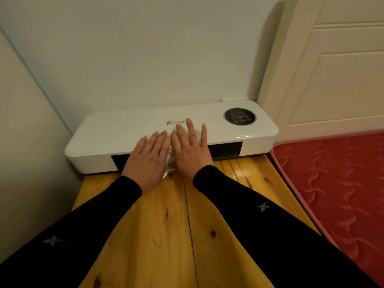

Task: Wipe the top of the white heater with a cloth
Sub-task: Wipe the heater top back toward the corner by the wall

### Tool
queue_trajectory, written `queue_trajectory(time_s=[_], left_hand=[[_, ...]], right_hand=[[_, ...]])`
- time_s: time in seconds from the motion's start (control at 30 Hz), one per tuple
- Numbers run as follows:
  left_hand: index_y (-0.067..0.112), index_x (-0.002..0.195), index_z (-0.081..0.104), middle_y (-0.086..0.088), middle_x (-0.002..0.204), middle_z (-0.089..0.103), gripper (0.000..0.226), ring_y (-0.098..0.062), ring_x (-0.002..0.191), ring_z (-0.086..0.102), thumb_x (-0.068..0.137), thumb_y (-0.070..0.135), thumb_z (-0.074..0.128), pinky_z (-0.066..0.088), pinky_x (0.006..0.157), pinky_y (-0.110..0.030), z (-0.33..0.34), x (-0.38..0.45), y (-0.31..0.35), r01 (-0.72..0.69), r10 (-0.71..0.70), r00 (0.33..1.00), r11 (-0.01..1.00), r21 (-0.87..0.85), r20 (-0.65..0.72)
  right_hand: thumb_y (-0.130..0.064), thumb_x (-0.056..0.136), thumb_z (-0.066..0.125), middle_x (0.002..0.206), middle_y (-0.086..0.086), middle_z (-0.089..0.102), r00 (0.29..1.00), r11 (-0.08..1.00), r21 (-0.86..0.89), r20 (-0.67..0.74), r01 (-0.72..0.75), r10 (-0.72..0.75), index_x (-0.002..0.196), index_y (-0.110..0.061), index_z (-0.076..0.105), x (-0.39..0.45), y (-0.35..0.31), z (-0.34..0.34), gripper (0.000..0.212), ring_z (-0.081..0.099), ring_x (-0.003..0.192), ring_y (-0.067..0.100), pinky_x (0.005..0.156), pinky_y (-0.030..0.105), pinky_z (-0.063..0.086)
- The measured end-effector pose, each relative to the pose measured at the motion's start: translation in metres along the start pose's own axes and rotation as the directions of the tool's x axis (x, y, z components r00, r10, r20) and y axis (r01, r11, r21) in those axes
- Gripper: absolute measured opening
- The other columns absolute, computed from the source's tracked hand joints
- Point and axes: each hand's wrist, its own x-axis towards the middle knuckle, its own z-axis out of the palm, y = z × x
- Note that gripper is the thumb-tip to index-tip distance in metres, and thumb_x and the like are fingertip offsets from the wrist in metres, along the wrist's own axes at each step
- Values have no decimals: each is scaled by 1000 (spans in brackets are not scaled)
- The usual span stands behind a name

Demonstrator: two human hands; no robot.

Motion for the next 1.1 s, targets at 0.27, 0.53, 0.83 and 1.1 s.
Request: queue_trajectory(time_s=[0.27,0.53,0.83,1.1], left_hand=[[4,156,14,-18,163,18,69,-33,151,16,102,43,32,15,122,-50,-1,-7,-7,43,-43,999,999,0,26],[5,157,15,-17,163,20,74,-33,151,18,101,48,36,15,122,-52,-2,1,5,100,-98,995,994,-54,26],[6,157,3,-16,165,9,69,-33,152,9,101,39,28,8,122,-52,-14,29,54,62,-64,998,991,-115,-15],[7,157,0,-17,165,6,69,-35,152,6,101,37,27,8,121,-54,-29,62,103,6,-9,1000,989,-151,-20]], right_hand=[[-50,103,34,166,16,13,1000,999,37,30,7,-8,155,-10,14,5,-15,-8,69,-3,153,41,113,72,-6],[-43,105,30,166,14,14,997,997,40,27,68,-69,156,-11,14,1,1,-13,63,1,154,35,116,69,-2],[-51,103,27,169,10,1,995,999,-13,88,37,-36,159,-14,2,-19,57,-7,71,-14,152,37,116,68,-3],[-56,103,24,169,8,0,990,998,-56,135,-34,42,159,-16,1,-40,112,-1,73,-16,152,37,116,69,-4]])
